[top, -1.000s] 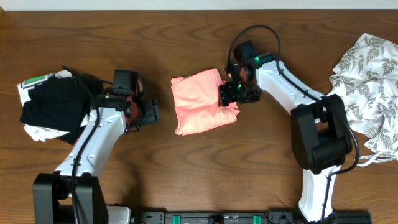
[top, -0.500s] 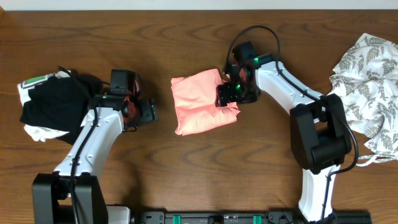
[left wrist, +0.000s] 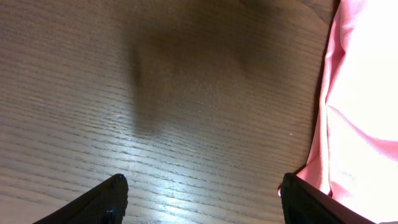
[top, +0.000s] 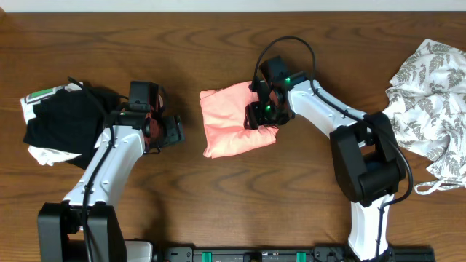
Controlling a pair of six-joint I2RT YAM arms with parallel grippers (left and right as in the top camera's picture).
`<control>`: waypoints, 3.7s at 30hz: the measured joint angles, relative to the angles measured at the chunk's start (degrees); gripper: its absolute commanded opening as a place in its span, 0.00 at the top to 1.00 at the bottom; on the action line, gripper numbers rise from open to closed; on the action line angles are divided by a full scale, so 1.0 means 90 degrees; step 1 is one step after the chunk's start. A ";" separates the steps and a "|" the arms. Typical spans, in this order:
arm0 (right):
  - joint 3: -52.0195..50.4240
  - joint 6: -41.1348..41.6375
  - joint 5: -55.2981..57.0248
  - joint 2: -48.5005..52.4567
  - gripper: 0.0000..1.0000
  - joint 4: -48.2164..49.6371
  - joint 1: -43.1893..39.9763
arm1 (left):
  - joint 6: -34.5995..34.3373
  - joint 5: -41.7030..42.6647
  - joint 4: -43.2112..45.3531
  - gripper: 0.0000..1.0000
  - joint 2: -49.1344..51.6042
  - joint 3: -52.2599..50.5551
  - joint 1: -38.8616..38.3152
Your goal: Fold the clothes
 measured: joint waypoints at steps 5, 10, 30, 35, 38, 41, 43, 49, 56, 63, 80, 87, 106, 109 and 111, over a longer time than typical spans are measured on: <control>-0.0002 0.0044 -0.0002 0.0005 0.39 0.0022 -0.0002 | 0.0000 0.0012 0.0061 0.21 0.0000 0.0000 0.0000; -0.0002 0.0068 -0.0005 0.0005 0.37 0.0032 -0.0002 | 0.0000 0.0323 0.0393 0.21 0.0000 0.0000 -0.0002; -0.0005 0.0092 -0.0044 0.0005 0.36 0.0036 -0.0002 | -0.0005 0.2980 0.2242 0.21 0.1766 -0.0005 -0.0044; -0.0005 0.0092 -0.0041 0.0005 0.36 0.0034 -0.0002 | -0.0005 0.3177 0.2518 0.21 0.1887 -0.0005 -0.0253; -0.0005 0.0092 -0.0041 0.0005 0.36 0.0036 -0.0002 | -0.0005 0.3276 0.2623 0.21 0.1945 0.0005 -0.0471; -0.0005 0.0092 -0.0041 0.0005 0.36 0.0022 -0.0002 | -0.0056 0.3422 0.2722 0.21 0.2076 0.0075 -0.0692; -0.0005 0.0092 -0.0039 0.0005 0.37 0.0019 -0.0002 | -0.0136 0.3517 0.2778 0.23 0.2166 0.0141 -0.0777; -0.0005 0.0092 -0.0036 0.0005 0.36 0.0017 -0.0002 | -0.0437 0.3672 0.2907 0.65 0.2387 0.0185 -0.0814; -0.0005 0.0092 -0.0034 0.0005 0.36 0.0017 -0.0002 | -0.0522 0.3774 0.3084 0.87 0.2526 0.0143 -0.0818; -0.0005 0.0092 -0.0029 0.0005 0.36 0.0015 -0.0002 | -0.0529 0.3740 0.3101 0.94 0.2565 0.0092 -0.0818; 0.0002 0.0092 -0.0158 -0.1404 0.21 -0.0318 -0.0539 | -0.0505 0.2684 0.2494 0.94 0.1678 0.0010 -0.0843; 0.0024 0.0044 -0.0163 -0.2314 0.23 -0.0663 -0.1030 | -0.0403 0.1838 0.2339 0.94 0.0925 0.0007 -0.0627; 0.0024 -0.0100 -0.0165 -0.2327 0.24 -0.1066 -0.1030 | 0.0925 -0.0002 0.1326 0.94 0.0593 0.0624 0.0930; 0.0024 -0.0102 -0.0165 -0.2327 0.24 -0.1078 -0.1030 | 0.1195 -0.0352 0.1078 0.94 0.0593 0.1020 0.1117; 0.0024 -0.0102 -0.0165 -0.2327 0.24 -0.1083 -0.1030 | 0.1333 -0.0517 0.0964 0.94 0.0593 0.1294 0.1231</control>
